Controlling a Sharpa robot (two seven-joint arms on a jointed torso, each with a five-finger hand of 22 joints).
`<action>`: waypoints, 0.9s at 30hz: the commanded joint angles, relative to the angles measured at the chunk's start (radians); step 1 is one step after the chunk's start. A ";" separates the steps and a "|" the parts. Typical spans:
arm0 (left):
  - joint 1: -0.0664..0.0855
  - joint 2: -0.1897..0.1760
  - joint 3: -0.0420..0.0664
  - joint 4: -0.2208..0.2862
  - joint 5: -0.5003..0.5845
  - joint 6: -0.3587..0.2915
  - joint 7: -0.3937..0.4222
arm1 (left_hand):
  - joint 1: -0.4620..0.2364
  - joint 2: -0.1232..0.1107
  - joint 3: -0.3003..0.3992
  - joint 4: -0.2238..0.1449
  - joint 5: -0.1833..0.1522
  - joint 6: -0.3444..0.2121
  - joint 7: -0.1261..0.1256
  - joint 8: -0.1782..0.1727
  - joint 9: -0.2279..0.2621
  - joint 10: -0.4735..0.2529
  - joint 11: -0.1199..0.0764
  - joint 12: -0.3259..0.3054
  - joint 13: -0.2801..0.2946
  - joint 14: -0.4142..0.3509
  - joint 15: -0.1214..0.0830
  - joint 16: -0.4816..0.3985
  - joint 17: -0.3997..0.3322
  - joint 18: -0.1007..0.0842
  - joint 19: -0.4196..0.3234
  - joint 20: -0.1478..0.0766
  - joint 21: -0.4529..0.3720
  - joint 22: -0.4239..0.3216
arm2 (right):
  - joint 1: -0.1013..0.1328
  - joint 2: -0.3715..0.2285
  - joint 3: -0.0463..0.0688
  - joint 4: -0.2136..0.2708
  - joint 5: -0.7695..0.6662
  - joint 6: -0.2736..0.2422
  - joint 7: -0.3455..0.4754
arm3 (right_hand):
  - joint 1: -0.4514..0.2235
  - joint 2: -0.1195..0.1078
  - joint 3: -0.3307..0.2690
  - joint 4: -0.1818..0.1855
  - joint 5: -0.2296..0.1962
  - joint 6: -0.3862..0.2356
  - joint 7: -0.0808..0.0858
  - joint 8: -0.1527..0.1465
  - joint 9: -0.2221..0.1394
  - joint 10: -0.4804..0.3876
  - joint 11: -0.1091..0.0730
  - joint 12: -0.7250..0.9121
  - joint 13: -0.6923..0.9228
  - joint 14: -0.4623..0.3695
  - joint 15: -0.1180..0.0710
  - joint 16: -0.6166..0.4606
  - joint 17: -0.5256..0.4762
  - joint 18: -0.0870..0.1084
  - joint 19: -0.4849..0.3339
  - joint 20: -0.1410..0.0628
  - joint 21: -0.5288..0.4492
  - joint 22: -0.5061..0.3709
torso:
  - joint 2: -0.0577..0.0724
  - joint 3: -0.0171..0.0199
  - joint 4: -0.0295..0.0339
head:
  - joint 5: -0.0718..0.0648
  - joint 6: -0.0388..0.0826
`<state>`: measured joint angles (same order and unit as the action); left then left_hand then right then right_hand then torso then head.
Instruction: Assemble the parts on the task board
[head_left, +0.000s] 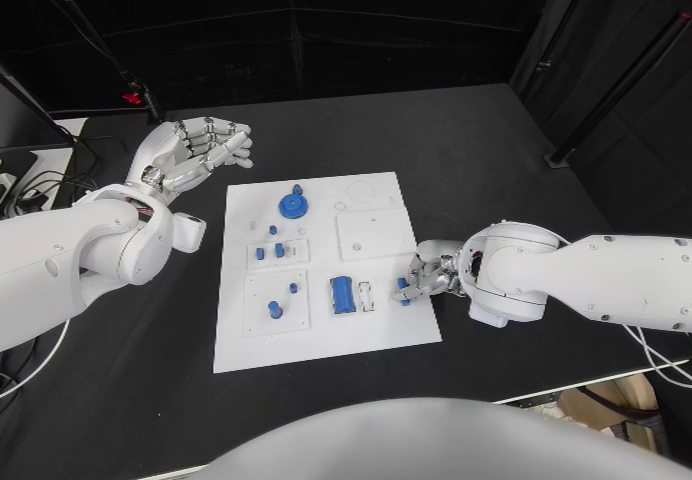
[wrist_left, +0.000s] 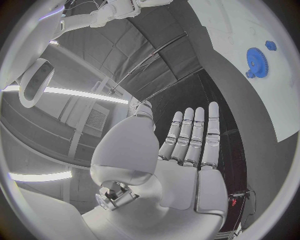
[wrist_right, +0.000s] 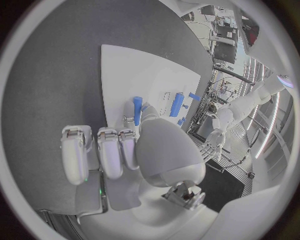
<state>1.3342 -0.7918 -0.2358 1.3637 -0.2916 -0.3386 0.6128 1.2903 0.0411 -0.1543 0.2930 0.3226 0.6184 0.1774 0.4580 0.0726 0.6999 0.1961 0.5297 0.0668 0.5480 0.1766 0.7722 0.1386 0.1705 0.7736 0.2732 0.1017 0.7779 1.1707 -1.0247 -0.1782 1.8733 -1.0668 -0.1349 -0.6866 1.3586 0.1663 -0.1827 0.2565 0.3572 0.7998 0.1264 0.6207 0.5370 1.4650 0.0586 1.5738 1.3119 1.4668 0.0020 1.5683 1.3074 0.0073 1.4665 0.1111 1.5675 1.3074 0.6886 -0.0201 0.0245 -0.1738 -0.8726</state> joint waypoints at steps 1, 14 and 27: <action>0.001 0.000 0.001 0.001 0.002 0.010 0.004 | 0.000 0.007 -0.004 -0.001 0.005 -0.007 0.063 0.003 0.000 -0.006 0.000 0.003 -0.001 -0.007 -0.002 0.006 -0.001 0.006 -0.002 0.004 0.001 -0.001 | -0.006 0.005 -0.007 -0.009 -0.005 0.001 -0.076 | 0.004 -0.006 0.005 0.000 0.006 -0.028 0.004 -0.053 -0.199 0.106 0.005 -0.003 0.259 0.104 0.005 0.002 0.263 -0.007 0.104 0.005 0.003 0.263 | 0.000 -0.0004 0.0009 | 0.000 0.000; 0.001 0.000 0.001 0.002 0.002 0.014 0.002 | 0.000 0.007 -0.005 -0.001 0.005 -0.007 0.063 0.004 0.000 -0.006 0.000 0.004 -0.001 -0.007 -0.002 0.006 -0.001 0.006 -0.002 0.004 0.001 -0.001 | -0.006 0.012 -0.007 -0.015 -0.005 0.018 -0.081 | -0.023 -0.024 -0.008 0.023 0.009 -0.071 0.021 -0.087 -0.233 0.106 0.021 -0.003 0.259 0.104 0.018 0.002 0.263 -0.007 0.104 0.016 0.003 0.263 | 0.000 -0.0002 0.0008 | 0.002 0.000; 0.001 0.001 0.001 0.001 0.002 0.017 0.001 | 0.000 0.008 -0.006 -0.001 0.005 -0.009 0.063 0.007 0.000 -0.007 0.000 0.006 -0.001 -0.007 -0.002 0.007 -0.003 0.006 -0.002 0.004 0.001 -0.001 | -0.006 0.013 -0.007 -0.012 -0.005 -0.008 -0.072 | 0.045 0.011 0.048 -0.023 0.041 -0.107 0.015 -0.115 -0.274 0.106 0.018 -0.003 0.259 0.104 0.021 0.002 0.263 -0.007 0.104 0.023 0.003 0.263 | 0.000 0.0001 0.0007 | 0.003 0.000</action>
<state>1.3341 -0.7910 -0.2358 1.3635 -0.2916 -0.3325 0.6098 1.2903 0.0411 -0.1543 0.2930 0.3226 0.6184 0.1774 0.4579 0.0726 0.6999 0.1961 0.5297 0.0668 0.5480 0.1766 0.7760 0.1367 0.1705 0.7736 0.2732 0.1017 0.7781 1.1715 -1.0119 -0.1776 1.8658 -1.0683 -0.1382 -0.6850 1.3709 0.1627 -0.1522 0.2426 0.4034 0.7966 0.1262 0.6208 0.5631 1.4649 0.0808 1.5780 1.3148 1.4667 0.0234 1.5683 1.3073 0.0074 1.4634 0.1292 1.5675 1.3073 0.6885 -0.0203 0.0257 -0.1713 -0.8726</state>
